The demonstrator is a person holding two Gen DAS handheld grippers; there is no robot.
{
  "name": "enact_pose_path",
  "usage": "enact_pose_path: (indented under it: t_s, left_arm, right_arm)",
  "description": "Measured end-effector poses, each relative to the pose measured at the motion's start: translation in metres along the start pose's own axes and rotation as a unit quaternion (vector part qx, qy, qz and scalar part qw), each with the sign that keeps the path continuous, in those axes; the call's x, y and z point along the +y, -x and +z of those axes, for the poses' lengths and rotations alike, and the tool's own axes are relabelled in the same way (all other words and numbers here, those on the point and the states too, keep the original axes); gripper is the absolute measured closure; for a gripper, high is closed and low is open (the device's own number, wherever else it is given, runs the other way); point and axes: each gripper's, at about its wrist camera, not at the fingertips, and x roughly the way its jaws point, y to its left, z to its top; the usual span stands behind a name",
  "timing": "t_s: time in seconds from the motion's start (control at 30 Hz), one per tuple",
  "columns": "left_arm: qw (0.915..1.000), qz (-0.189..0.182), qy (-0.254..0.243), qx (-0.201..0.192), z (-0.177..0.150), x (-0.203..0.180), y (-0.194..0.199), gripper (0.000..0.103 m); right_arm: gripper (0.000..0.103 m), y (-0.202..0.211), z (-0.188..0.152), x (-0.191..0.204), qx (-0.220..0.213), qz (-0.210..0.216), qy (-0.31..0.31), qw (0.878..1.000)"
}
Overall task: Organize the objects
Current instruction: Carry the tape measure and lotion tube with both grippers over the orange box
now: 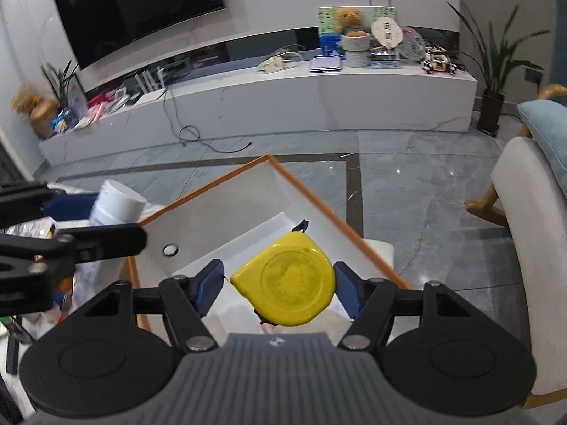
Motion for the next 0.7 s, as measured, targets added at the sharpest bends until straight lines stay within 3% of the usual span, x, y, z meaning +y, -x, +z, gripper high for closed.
enact_pose_path:
  t_s: [0.3,0.47,0.7]
  left_arm:
    - [0.9971,0.028,0.050,0.051,-0.005,0.016,-0.053,0.051]
    - [0.9896,0.016,0.117,0.083,-0.017,0.034,-0.071,0.052]
    - [0.9794,0.059,0.144,0.128,-0.035,0.040,-0.097,0.051]
  right_arm:
    - [0.034,-0.019,0.009,-0.002,0.013,-0.020,-0.002,1.000]
    - [0.034,-0.031,0.008,-0.003,0.026,-0.026,-0.009,0.999]
    - [0.034,-0.063,-0.002,0.001,0.074,-0.059,0.024,0.995]
